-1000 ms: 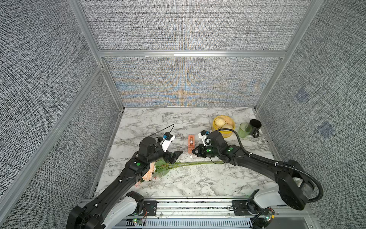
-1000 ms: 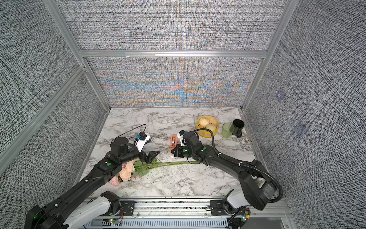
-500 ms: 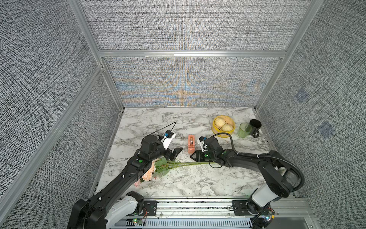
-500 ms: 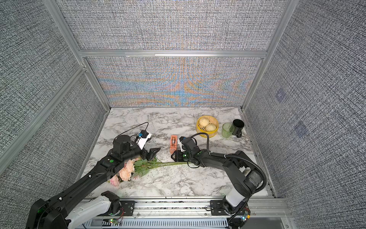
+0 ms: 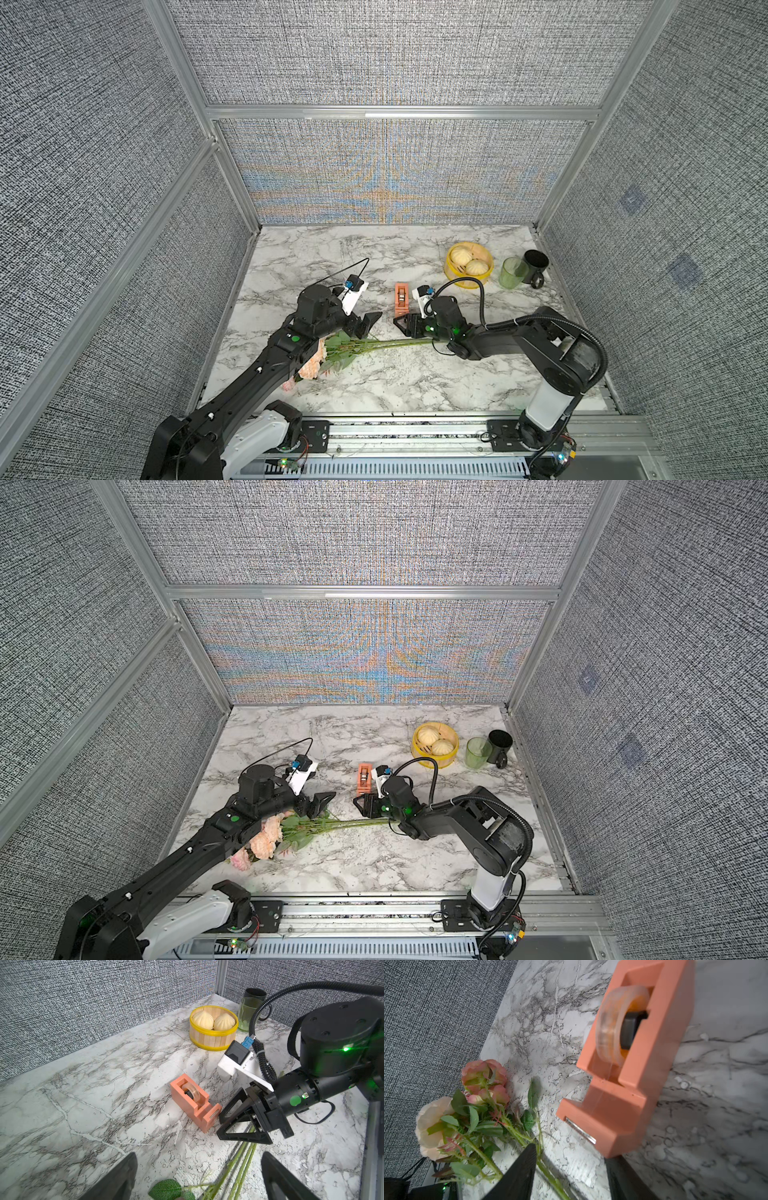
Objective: Wrap bouquets with tape
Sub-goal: Pull the tape from the tape cutter.
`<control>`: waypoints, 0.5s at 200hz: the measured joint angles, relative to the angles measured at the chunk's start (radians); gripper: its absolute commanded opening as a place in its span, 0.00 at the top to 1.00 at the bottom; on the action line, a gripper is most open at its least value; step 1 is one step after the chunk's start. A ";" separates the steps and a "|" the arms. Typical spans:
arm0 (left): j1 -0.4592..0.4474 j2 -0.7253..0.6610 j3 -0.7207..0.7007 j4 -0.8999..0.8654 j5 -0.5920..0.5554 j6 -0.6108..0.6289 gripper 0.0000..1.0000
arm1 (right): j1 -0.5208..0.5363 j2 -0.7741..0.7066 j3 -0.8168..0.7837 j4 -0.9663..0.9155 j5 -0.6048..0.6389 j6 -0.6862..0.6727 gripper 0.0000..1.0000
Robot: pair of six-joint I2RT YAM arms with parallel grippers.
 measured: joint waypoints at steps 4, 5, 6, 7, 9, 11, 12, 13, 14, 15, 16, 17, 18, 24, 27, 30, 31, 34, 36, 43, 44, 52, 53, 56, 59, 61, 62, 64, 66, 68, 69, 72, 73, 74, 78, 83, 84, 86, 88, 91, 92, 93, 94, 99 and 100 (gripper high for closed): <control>0.000 0.000 0.000 0.000 0.000 0.000 0.08 | 0.001 0.002 -0.001 0.002 0.005 0.000 0.43; 0.000 0.000 0.000 0.000 0.000 0.000 0.08 | 0.001 0.002 -0.001 0.002 0.005 0.000 0.43; 0.000 0.000 0.000 0.000 0.000 0.000 0.08 | 0.001 0.002 -0.001 0.003 0.006 0.001 0.43; 0.000 0.000 0.000 0.000 0.000 0.000 0.08 | 0.002 0.004 -0.001 0.003 0.007 0.001 0.43; 0.000 0.000 0.000 0.000 -0.001 0.000 0.08 | 0.003 0.005 -0.001 0.004 0.009 0.001 0.43; 0.000 0.000 0.000 0.000 -0.001 0.000 0.08 | 0.003 0.006 -0.001 0.005 0.010 0.002 0.43; 0.000 0.000 0.000 0.000 -0.002 0.000 0.08 | 0.003 0.008 0.000 0.005 0.011 0.003 0.43; 0.000 0.000 0.000 0.000 -0.002 0.000 0.08 | 0.003 0.008 0.000 0.005 0.011 0.003 0.43; 0.000 0.000 0.000 0.000 -0.002 0.000 0.08 | 0.004 0.009 0.000 0.006 0.012 0.003 0.43; 0.000 0.000 0.000 0.000 -0.002 0.000 0.08 | 0.004 0.011 0.001 0.006 0.013 0.003 0.43; 0.000 0.000 0.000 0.000 -0.003 0.000 0.08 | 0.004 0.011 0.002 0.006 0.013 0.003 0.44; 0.000 0.000 0.000 0.000 -0.003 0.000 0.08 | 0.004 0.013 0.002 0.006 0.012 0.003 0.44; 0.000 0.000 0.000 0.000 -0.003 0.000 0.08 | 0.004 0.014 0.003 0.006 0.012 0.003 0.44; 0.000 0.000 0.000 0.000 -0.003 0.000 0.08 | 0.005 0.021 0.007 0.007 0.012 0.003 0.44; 0.000 0.000 0.000 0.000 -0.003 0.000 0.08 | 0.006 0.024 0.009 0.008 0.012 0.003 0.44; 0.000 0.000 0.000 0.000 -0.003 0.000 0.08 | 0.007 0.027 0.011 0.009 0.012 0.003 0.44; 0.000 0.000 0.000 0.000 -0.003 0.000 0.08 | 0.007 0.027 0.011 0.009 0.012 0.003 0.45; 0.000 0.000 0.000 0.000 -0.003 0.000 0.08 | 0.009 0.029 0.013 0.011 0.012 0.003 0.45; 0.000 0.000 0.000 0.000 -0.003 0.000 0.08 | 0.010 0.031 0.013 0.012 0.012 0.004 0.45; 0.000 0.000 0.000 0.000 -0.003 0.000 0.08 | 0.011 0.037 0.015 0.022 0.012 0.004 0.45; 0.000 0.000 0.000 0.000 -0.003 0.000 0.08 | 0.011 0.037 0.015 0.023 0.012 0.004 0.45; 0.000 0.000 0.000 0.000 -0.003 0.000 0.08 | 0.014 0.043 0.019 0.026 0.014 0.008 0.46; 0.000 0.000 0.000 0.000 -0.003 0.000 0.08 | 0.015 0.043 0.019 0.026 0.014 0.008 0.46; 0.000 0.000 0.000 0.000 -0.003 0.000 0.08 | 0.016 0.046 0.021 0.027 0.014 0.008 0.47; 0.000 0.001 0.000 0.000 -0.003 0.001 0.08 | 0.016 0.049 0.022 0.029 0.014 0.008 0.47; 0.000 0.002 0.000 0.000 -0.003 0.001 0.08 | 0.017 0.051 0.023 0.031 0.014 0.008 0.47; 0.000 0.002 0.000 0.000 -0.003 0.001 0.08 | 0.017 0.052 0.023 0.031 0.014 0.008 0.48; 0.000 0.002 0.000 0.000 -0.003 0.001 0.08 | 0.017 0.054 0.024 0.032 0.014 0.008 0.48; 0.000 0.003 0.001 0.000 -0.003 0.001 0.08 | 0.018 0.055 0.025 0.033 0.014 0.008 0.48; 0.000 0.004 0.001 0.000 -0.003 0.001 0.08 | 0.018 0.058 0.026 0.034 0.014 0.008 0.48; 0.000 0.004 0.001 0.000 -0.003 0.001 0.08 | 0.018 0.058 0.026 0.034 0.014 0.008 0.48; 0.000 0.006 0.002 0.000 -0.003 0.001 0.08 | 0.018 0.061 0.026 0.036 0.014 0.008 0.49; 0.000 0.006 0.002 0.000 -0.003 0.001 0.08 | 0.018 0.062 0.027 0.037 0.014 0.009 0.49; 0.000 0.006 0.002 0.000 -0.003 0.001 0.08 | 0.017 0.063 0.027 0.038 0.014 0.010 0.49; 0.000 0.008 0.002 0.000 -0.003 0.001 0.08 | 0.017 0.067 0.028 0.039 0.014 0.012 0.50; 0.000 0.009 0.003 -0.001 -0.003 0.001 0.08 | 0.017 0.071 0.029 0.039 0.014 0.012 0.51; 0.000 0.009 0.003 -0.001 -0.003 0.001 0.08 | 0.017 0.072 0.030 0.040 0.014 0.012 0.51; 0.000 0.010 0.003 -0.001 -0.003 0.001 0.08 | 0.017 0.073 0.030 0.041 0.014 0.012 0.52; 0.000 0.010 0.004 -0.001 -0.003 0.001 0.08 | 0.017 0.074 0.030 0.042 0.014 0.013 0.52; 0.000 0.011 0.005 -0.001 -0.003 0.001 0.08 | 0.017 0.076 0.031 0.043 0.014 0.013 0.53; 0.000 0.011 0.005 -0.001 -0.003 0.001 0.08 | 0.017 0.077 0.031 0.043 0.014 0.013 0.54; 0.000 0.011 0.005 -0.001 -0.003 0.001 0.08 | 0.017 0.077 0.031 0.043 0.014 0.014 0.54; 0.000 0.011 0.005 -0.001 -0.003 0.001 0.08 | 0.017 0.077 0.031 0.043 0.014 0.014 0.55; 0.000 0.011 0.006 -0.001 -0.003 0.001 0.08 | 0.017 0.078 0.031 0.045 0.014 0.014 0.57; 0.000 0.011 0.006 -0.002 -0.003 0.001 0.08 | 0.017 0.078 0.031 0.045 0.014 0.014 0.57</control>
